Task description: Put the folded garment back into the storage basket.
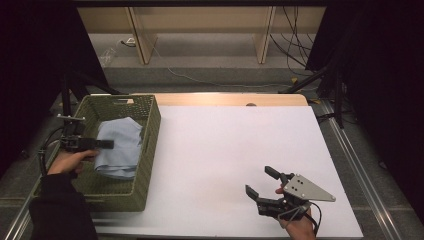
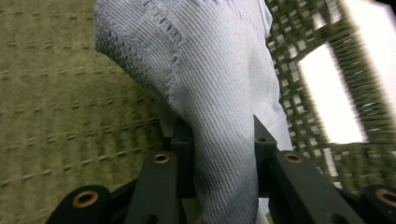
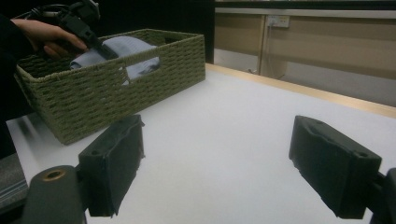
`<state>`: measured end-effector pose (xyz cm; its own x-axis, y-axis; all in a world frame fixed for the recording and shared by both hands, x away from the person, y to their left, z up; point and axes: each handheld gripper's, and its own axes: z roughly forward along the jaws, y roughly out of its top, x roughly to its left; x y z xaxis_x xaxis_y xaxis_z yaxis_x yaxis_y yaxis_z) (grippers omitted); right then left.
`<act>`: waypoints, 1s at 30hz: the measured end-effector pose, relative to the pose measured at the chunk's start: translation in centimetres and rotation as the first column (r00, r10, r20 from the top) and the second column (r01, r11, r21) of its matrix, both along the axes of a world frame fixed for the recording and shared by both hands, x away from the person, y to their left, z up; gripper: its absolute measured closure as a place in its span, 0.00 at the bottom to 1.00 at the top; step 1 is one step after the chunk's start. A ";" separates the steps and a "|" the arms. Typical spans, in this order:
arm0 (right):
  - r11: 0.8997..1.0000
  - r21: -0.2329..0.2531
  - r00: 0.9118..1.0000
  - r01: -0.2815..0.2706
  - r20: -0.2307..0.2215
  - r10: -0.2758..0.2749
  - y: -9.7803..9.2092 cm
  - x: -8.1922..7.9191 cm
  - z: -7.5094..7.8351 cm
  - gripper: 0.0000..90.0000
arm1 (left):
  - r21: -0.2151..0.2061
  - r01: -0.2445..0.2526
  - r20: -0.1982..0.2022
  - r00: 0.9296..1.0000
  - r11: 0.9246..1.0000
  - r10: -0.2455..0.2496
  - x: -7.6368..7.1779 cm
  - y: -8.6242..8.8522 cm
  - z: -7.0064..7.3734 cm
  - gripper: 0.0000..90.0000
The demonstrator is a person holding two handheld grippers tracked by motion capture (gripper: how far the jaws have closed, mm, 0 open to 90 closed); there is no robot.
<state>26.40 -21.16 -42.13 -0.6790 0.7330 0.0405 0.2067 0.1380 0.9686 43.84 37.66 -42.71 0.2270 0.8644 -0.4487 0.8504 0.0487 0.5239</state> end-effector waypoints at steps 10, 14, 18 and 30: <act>1.000 -0.001 1.000 -0.001 0.000 0.001 0.0 0.0 0.0 0.21 | 0.075 -0.026 -0.011 1.000 0.997 0.027 0.1 -0.2 -0.1 0.71; 1.000 0.000 1.000 -0.002 0.000 0.002 0.0 0.0 0.0 0.21 | 0.127 -0.067 -0.016 0.997 0.990 0.070 0.2 -0.2 0.0 0.51; 1.000 0.000 1.000 -0.002 -0.001 0.002 0.0 0.0 0.0 0.21 | 0.173 -0.086 -0.039 0.995 0.981 0.094 0.5 -0.2 -0.3 0.38; 1.000 0.000 1.000 -0.001 -0.003 0.001 0.0 0.0 0.0 0.21 | 0.265 -0.204 0.042 0.979 0.942 0.200 0.4 -0.1 0.8 0.18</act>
